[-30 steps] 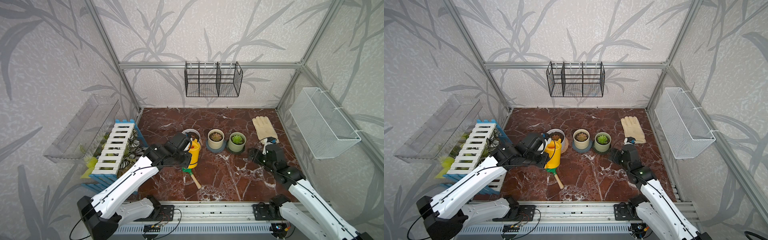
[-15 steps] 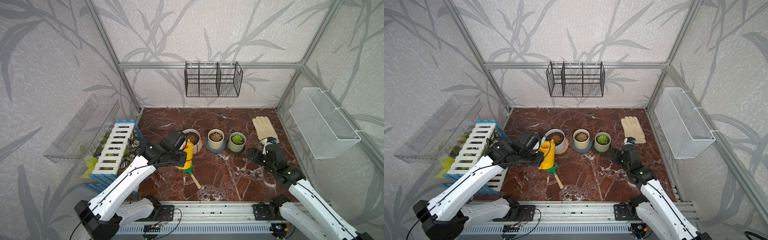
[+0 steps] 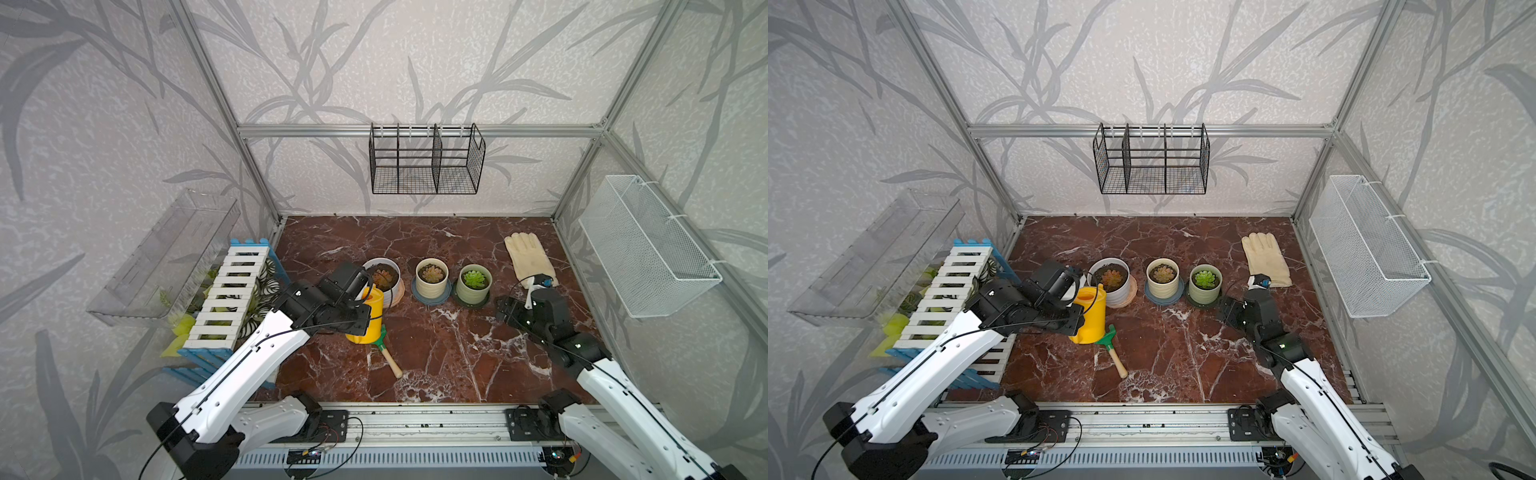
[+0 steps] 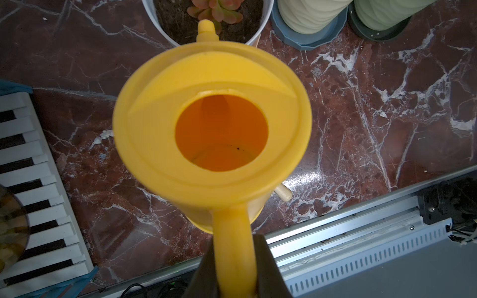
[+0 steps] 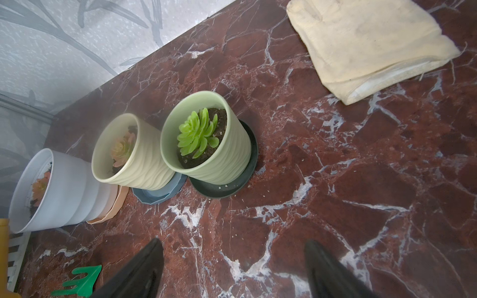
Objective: Water the succulent around the soil edge
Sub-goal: Water the soil of the potted plant with water.
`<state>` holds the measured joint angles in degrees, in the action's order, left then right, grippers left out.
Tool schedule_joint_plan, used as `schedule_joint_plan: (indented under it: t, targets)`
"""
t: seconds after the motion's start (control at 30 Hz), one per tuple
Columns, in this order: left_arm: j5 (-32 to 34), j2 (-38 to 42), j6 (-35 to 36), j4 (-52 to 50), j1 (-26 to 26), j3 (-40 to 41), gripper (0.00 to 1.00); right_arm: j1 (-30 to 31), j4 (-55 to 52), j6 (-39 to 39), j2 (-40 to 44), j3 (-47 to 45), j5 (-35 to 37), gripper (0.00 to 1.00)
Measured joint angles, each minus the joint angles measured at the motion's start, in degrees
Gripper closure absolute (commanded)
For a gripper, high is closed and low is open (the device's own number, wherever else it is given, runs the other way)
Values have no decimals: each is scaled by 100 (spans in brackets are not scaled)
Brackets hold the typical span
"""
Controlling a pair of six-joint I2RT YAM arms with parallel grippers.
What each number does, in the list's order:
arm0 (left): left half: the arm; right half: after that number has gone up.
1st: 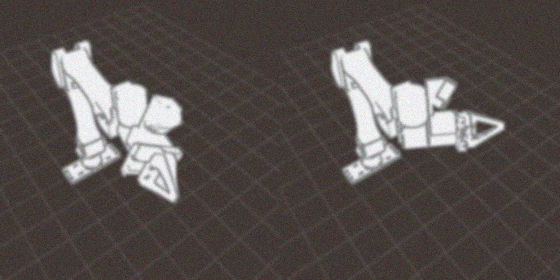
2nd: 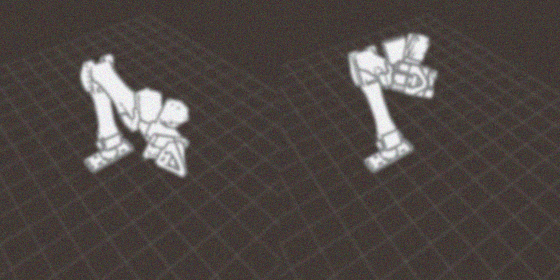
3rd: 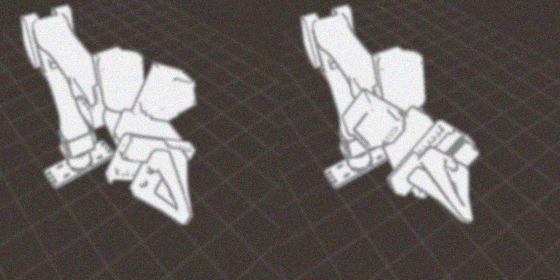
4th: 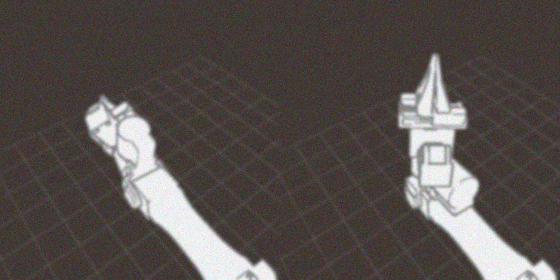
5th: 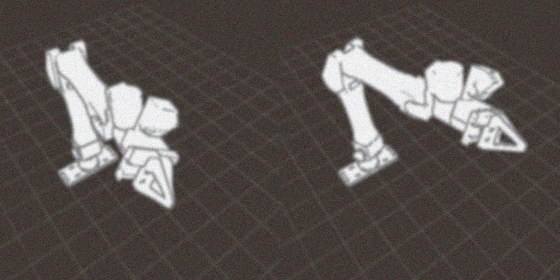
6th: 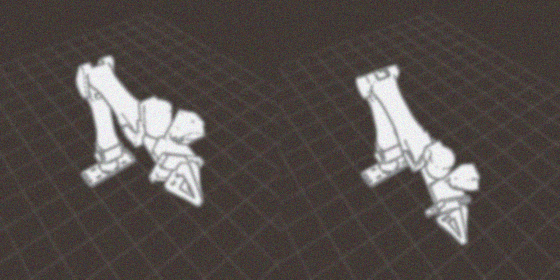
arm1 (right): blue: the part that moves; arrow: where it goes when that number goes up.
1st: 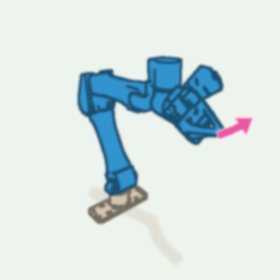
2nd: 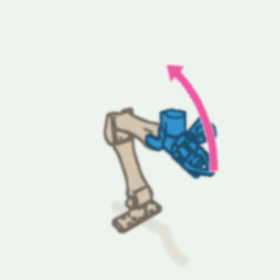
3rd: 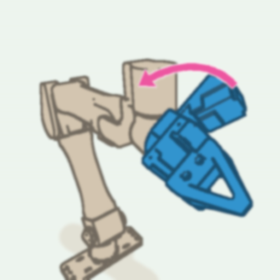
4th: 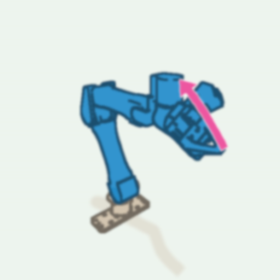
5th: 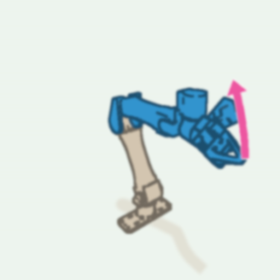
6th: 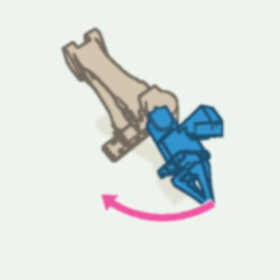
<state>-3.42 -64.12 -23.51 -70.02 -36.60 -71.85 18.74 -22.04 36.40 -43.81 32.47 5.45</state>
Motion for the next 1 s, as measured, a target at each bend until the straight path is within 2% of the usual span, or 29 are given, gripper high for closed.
schedule_joint_plan:
  t: [0.53, 0.67, 1.0]
  targets:
    - [-846, 0, 105, 518, 0, -22, 100, 0, 0, 0, 2, 0, -4, 13]
    - [-754, 0, 96, 505, 2, -22, 100, 0, 0, 0, 2, 0, -4, 13]
    - [-61, 208, -74, 201, 2, -20, 100, 0, 2, 0, 2, 0, -4, 13]
